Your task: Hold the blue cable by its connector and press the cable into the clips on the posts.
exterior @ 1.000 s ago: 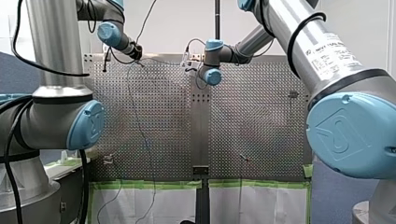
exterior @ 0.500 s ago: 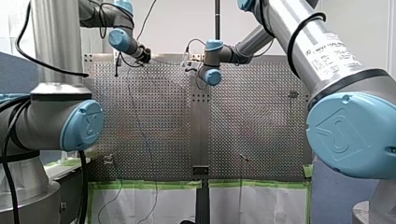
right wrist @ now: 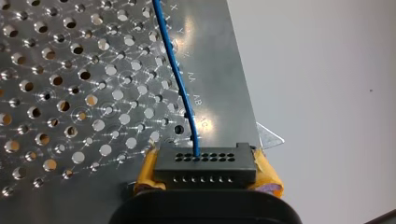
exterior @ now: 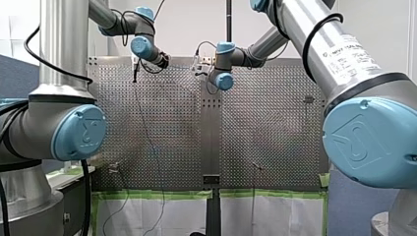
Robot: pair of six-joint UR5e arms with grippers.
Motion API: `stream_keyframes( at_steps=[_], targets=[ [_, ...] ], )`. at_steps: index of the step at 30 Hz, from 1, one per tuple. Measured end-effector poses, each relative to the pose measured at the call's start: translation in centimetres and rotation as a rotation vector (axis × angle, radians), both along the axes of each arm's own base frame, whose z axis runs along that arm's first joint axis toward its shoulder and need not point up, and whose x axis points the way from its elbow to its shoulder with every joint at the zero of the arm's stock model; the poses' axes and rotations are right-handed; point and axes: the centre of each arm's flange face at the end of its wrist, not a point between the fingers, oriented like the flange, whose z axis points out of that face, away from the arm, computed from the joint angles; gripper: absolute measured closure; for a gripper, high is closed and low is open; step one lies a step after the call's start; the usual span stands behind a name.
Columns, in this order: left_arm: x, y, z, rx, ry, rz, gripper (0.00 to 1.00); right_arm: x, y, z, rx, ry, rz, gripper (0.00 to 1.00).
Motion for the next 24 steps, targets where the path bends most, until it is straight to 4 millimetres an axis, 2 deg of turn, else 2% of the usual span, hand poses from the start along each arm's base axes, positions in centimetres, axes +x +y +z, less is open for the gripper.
stream_keyframes(
  at_steps=[3, 7, 12, 24],
  targets=[
    [0.7, -1.0, -0.1, 0.001, 0.000, 0.005, 0.00, 0.0, 0.0, 0.0, 0.001, 0.003, -0.001, 1.00],
    [2.1, -1.0, -0.3, 0.000, 0.004, 0.037, 0.00, -0.1, -0.1, 0.0, 0.000, 0.006, -0.003, 1.00],
    [3.5, 0.2, -1.2, -0.010, 0.026, 0.102, 0.00, -0.2, -0.2, -0.1, 0.002, 0.009, -0.005, 1.00],
    [4.3, 2.7, -1.3, -0.031, 0.027, 0.232, 0.00, -0.5, -0.5, -0.1, 0.003, 0.014, -0.012, 1.00]
  ],
)
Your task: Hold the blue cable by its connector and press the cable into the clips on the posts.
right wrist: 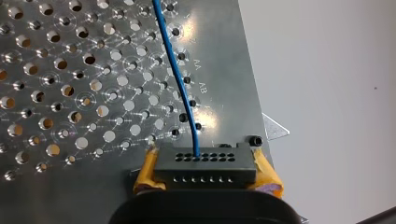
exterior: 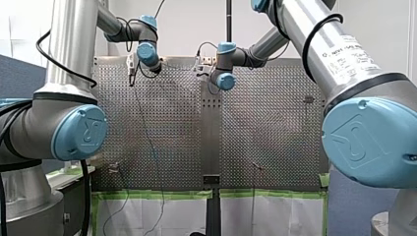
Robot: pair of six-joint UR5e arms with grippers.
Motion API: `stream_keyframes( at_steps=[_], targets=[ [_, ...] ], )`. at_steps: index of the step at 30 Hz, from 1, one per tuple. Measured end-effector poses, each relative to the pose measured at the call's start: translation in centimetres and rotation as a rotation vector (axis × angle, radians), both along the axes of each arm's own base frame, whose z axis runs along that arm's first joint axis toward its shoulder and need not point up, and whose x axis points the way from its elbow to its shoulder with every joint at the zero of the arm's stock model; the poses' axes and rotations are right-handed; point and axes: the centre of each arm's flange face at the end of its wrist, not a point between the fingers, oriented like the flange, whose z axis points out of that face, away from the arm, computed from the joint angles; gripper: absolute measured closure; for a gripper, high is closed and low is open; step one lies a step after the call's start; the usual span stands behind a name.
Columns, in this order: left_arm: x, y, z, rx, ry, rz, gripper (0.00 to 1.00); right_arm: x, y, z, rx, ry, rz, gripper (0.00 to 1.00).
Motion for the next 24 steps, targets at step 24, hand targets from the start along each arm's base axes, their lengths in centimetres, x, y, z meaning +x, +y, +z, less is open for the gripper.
stream_keyframes(
  at_steps=[24],
  targets=[
    [0.25, 0.36, 0.34, 0.000, -0.018, 0.009, 0.00, -0.22, -0.16, -0.32, 0.010, 0.011, -0.010, 1.00]
  ],
)
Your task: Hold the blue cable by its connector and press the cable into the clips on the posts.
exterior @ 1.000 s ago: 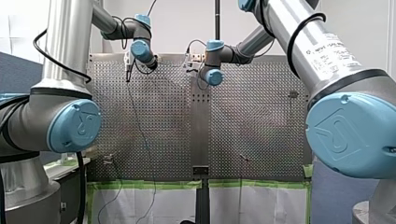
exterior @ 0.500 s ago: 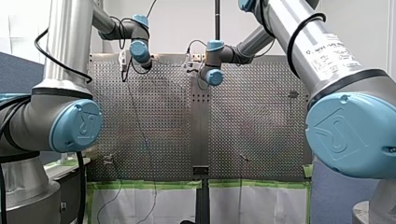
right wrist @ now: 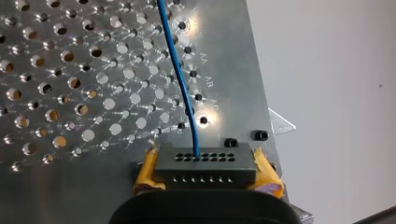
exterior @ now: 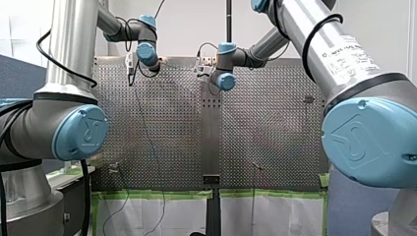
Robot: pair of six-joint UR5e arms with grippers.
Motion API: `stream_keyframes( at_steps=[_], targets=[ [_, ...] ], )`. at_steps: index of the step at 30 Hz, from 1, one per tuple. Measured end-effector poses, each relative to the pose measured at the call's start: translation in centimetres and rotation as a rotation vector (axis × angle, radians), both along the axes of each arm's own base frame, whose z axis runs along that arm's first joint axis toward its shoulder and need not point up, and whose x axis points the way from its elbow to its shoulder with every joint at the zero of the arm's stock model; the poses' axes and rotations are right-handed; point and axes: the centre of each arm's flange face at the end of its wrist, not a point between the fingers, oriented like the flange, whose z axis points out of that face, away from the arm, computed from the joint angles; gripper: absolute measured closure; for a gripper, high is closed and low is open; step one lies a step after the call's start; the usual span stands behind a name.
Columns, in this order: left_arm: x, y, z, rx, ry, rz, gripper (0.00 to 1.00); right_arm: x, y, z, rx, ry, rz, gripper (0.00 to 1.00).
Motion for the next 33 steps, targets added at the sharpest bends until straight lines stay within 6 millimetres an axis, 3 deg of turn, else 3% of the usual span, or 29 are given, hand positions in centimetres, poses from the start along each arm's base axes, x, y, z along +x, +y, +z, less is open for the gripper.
stream_keyframes(
  at_steps=[29, 31, 32, 33],
  targets=[
    [0.1, -0.2, 0.5, 0.014, -0.031, -0.001, 0.00, -0.7, -0.4, -1.4, 0.030, 0.021, -0.032, 1.00],
    [0.1, -0.2, 0.6, 0.013, -0.032, 0.000, 0.24, -0.7, -0.5, -1.4, 0.031, 0.021, -0.034, 1.00],
    [0.1, -0.2, 0.6, 0.013, -0.032, 0.000, 0.24, -0.7, -0.5, -1.4, 0.031, 0.021, -0.035, 1.00],
    [0.1, -0.2, 0.6, 0.013, -0.032, 0.000, 0.39, -0.7, -0.5, -1.5, 0.031, 0.021, -0.035, 1.00]
  ],
)
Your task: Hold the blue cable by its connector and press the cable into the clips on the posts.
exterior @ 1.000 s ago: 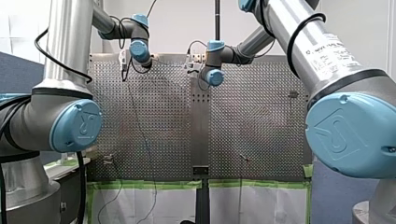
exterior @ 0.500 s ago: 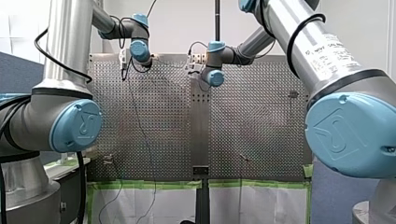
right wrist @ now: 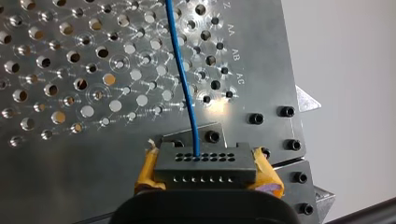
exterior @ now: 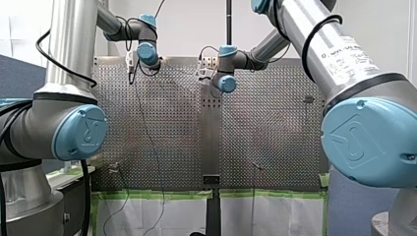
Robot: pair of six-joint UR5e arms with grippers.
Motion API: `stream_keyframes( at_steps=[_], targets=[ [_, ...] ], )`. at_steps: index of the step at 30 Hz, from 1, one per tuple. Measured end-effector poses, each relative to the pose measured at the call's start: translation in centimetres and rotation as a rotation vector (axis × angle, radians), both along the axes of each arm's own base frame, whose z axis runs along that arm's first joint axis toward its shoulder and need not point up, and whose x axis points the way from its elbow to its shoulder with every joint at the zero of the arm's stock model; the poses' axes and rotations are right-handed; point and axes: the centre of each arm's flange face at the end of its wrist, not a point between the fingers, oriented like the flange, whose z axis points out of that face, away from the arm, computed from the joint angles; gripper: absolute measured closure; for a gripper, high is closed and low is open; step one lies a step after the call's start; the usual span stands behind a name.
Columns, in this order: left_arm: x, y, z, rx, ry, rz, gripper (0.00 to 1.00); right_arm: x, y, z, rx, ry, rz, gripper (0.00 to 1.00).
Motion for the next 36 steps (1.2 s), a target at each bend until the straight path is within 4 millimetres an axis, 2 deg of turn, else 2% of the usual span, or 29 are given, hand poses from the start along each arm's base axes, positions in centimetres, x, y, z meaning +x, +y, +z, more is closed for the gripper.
stream_keyframes(
  at_steps=[1, 2, 4, 15, 23, 29, 36],
  targets=[
    [0.0, 0.0, 0.0, 0.000, 0.000, 0.000, 0.71, 0.0, 0.0, 0.0, 0.000, 0.000, 0.000, 1.00],
    [0.0, 0.0, 0.0, 0.000, 0.000, -0.001, 0.71, 0.0, 0.0, 0.0, 0.000, 0.000, -0.001, 1.00],
    [0.0, -0.1, 0.0, -0.002, 0.001, -0.001, 1.00, 0.0, 0.0, 0.0, 0.000, 0.000, -0.001, 1.00],
    [-0.2, -0.2, -0.2, -0.010, 0.008, -0.006, 1.00, -0.1, -0.1, -0.1, 0.001, 0.002, -0.003, 1.00],
    [-0.3, -0.4, -0.4, -0.022, 0.018, -0.010, 1.00, -0.4, -0.2, -1.0, 0.009, 0.016, -0.010, 1.00],
    [-0.9, -1.2, -2.1, -0.019, 0.029, -0.026, 1.00, -0.9, -0.1, -2.4, 0.027, 0.037, -0.017, 1.00],
    [-1.8, -2.6, -4.7, -0.015, 0.033, -0.030, 1.00, -1.8, 0.3, -5.3, 0.071, 0.072, -0.036, 1.00]
  ],
)
